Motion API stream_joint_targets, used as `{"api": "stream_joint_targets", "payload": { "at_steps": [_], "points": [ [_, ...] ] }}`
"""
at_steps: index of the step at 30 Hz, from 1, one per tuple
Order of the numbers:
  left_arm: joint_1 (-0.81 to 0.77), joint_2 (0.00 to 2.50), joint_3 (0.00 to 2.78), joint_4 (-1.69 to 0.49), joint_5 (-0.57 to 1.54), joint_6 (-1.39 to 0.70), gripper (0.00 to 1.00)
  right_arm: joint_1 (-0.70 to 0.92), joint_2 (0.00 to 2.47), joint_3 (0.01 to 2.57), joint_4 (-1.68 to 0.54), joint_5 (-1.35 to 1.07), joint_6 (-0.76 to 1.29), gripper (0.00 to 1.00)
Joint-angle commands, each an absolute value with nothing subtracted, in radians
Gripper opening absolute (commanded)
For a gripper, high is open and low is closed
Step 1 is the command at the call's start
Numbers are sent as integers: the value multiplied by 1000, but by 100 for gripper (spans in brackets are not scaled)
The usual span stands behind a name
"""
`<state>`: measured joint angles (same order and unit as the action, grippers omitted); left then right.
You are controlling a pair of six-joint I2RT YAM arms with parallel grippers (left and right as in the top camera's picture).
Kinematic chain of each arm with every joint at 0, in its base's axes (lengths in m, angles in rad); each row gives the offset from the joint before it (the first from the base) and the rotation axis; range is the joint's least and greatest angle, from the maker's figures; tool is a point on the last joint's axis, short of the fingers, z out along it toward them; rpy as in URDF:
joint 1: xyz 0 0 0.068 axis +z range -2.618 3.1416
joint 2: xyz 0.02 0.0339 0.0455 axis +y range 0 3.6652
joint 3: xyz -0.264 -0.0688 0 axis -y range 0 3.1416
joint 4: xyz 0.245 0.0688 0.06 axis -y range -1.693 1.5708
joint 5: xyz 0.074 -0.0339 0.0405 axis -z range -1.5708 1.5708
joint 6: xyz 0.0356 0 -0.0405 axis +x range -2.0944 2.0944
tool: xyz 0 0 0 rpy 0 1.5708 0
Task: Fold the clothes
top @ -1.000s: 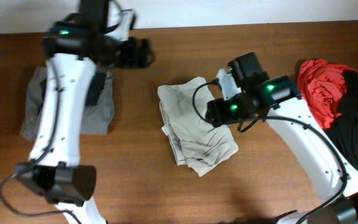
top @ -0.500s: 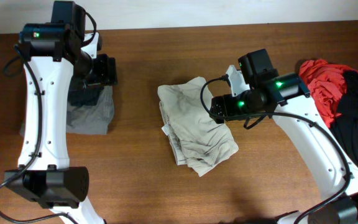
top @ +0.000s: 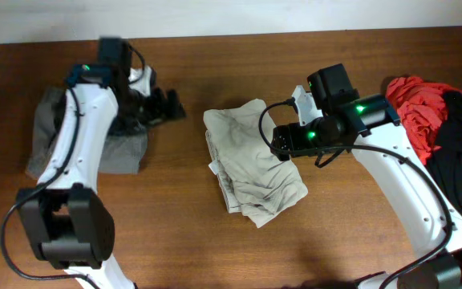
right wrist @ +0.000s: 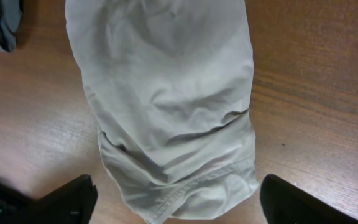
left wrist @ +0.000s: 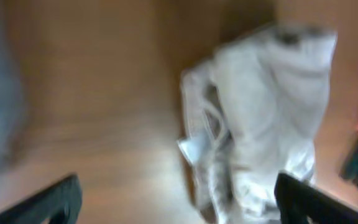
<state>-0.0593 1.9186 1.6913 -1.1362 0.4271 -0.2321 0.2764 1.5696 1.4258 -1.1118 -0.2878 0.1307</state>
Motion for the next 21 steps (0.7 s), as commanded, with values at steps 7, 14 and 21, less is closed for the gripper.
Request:
{"api": "stream_joint_targets", "payload": {
  "at_steps": [7,14,21],
  "points": [
    [-64,1899,1220,-722,895,-307,99,273,1600,1436,-1111,-276,177,25],
    [-97,1888,1159,-619,877,-326,99,274,1773,1419,-1111,-283,249,4],
    [-156,1888,1159,-592,779,-356,99,274,1963,1412,-1084,-421,254,4]
  ]
}}
